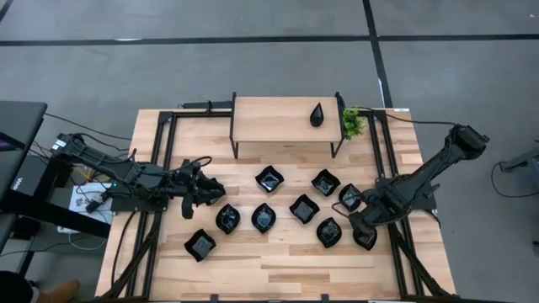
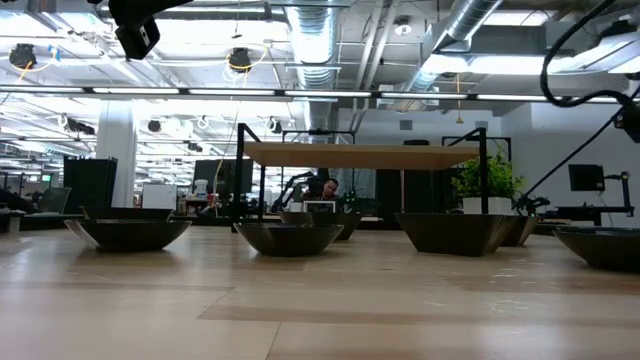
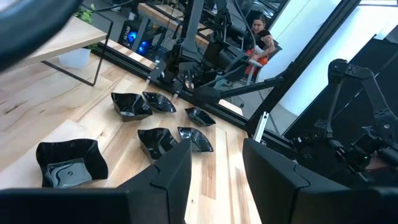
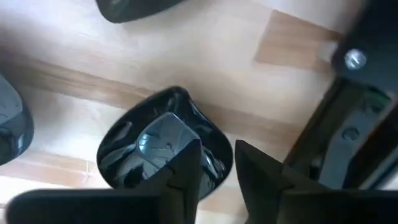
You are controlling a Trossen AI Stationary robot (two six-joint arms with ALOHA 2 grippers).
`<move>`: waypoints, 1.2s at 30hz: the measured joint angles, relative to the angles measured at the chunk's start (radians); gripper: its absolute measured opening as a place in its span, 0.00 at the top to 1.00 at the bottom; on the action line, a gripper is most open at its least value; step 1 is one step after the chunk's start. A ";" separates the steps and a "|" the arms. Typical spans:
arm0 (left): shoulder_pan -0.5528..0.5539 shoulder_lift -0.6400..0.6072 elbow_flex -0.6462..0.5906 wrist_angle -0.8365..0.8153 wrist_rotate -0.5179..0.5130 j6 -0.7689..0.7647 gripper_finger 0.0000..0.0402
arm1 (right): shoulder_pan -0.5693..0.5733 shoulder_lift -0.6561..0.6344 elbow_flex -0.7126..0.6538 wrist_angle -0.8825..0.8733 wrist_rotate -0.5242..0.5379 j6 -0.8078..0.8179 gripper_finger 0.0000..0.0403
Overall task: Pick & Place Mini shaped plates
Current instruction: Put the leaf-shaped plate on the shelf
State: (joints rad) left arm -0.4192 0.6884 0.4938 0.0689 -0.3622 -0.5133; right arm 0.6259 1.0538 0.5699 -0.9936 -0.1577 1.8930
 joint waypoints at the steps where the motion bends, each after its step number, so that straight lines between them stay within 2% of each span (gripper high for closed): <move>1: 0.000 0.000 0.000 0.000 0.000 0.000 0.64 | -0.006 0.000 -0.007 0.002 0.000 -0.005 0.74; 8: 0.000 0.000 0.000 0.000 0.000 0.000 0.64 | -0.004 0.000 -0.017 0.014 -0.002 -0.015 0.65; 14: 0.000 0.000 0.000 0.000 0.000 0.000 0.64 | -0.001 0.000 -0.029 0.033 -0.085 0.026 0.64; 27: 0.000 0.000 0.000 0.000 0.000 0.000 0.64 | 0.007 0.000 -0.050 0.058 -0.081 0.042 0.63; 32: 0.000 0.000 0.000 0.000 0.000 0.000 0.64 | 0.007 0.000 -0.114 0.190 -0.081 0.045 0.62; 36: 0.000 0.000 0.000 0.000 0.000 0.000 0.64 | 0.007 0.000 -0.116 0.190 -0.077 0.061 0.62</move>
State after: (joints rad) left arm -0.4191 0.6884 0.4938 0.0692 -0.3622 -0.5133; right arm 0.6329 1.0541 0.4543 -0.8036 -0.2345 1.9541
